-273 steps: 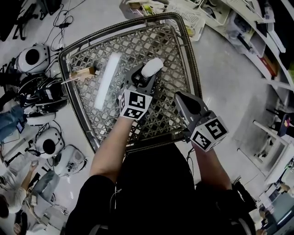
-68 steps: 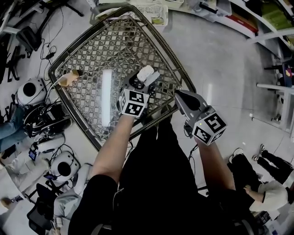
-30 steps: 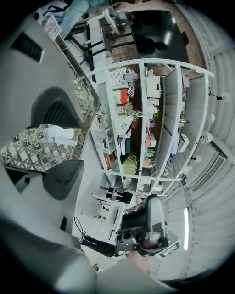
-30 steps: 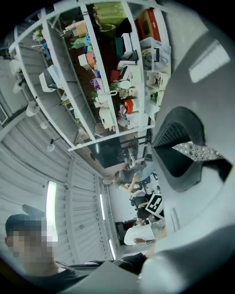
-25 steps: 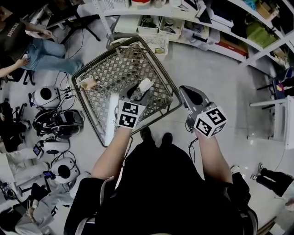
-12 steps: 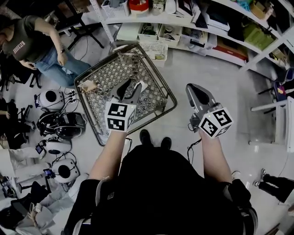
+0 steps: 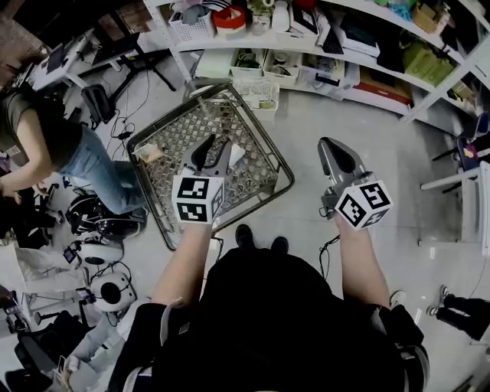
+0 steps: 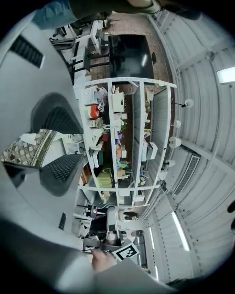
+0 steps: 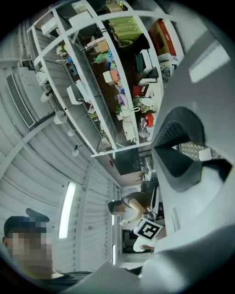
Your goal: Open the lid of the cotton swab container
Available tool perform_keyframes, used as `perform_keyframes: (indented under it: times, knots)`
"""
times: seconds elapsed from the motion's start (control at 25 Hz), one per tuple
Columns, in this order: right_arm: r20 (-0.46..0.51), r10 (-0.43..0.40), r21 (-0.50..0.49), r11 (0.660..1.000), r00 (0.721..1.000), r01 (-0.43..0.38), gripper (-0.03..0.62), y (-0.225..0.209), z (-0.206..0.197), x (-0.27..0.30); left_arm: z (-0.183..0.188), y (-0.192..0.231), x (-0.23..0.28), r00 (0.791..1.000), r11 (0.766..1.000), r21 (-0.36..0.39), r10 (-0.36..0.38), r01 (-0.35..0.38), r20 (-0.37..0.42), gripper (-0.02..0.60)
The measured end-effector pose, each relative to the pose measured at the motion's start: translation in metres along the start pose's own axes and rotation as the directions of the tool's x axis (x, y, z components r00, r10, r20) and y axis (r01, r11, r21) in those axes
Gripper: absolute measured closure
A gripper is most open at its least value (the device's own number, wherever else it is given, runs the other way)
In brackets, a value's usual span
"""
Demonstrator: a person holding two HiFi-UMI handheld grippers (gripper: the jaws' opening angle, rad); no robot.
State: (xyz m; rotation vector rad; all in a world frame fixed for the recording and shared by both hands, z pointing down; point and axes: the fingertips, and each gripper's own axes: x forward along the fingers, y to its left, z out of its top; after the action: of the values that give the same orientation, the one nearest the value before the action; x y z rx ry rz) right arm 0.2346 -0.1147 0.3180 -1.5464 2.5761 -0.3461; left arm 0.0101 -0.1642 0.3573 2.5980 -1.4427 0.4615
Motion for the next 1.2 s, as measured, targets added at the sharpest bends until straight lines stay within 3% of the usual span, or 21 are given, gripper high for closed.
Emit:
perform_keyframes:
  times: [0.4,0.76,1.2]
  knots:
    - [0.0,0.044,-0.046,0.998,0.999,-0.044,0.586,0.017,0.005,0.009,0.003,-0.014,0.003,1.0,1.0,0.008,-0.004,0.004,0.022,0.575]
    - [-0.033,0.041,-0.067,0.997,0.999,-0.043,0.586,0.029,-0.006,0.013,-0.005,-0.033,0.008,0.999,0.999,-0.008,-0.051,0.051,0.007,0.575]
    - [-0.051,0.032,-0.087,0.996,0.998,-0.036,0.586,0.034,-0.006,0.015,0.001,-0.013,0.005,1.0,1.0,-0.021,-0.015,0.015,0.012,0.575]
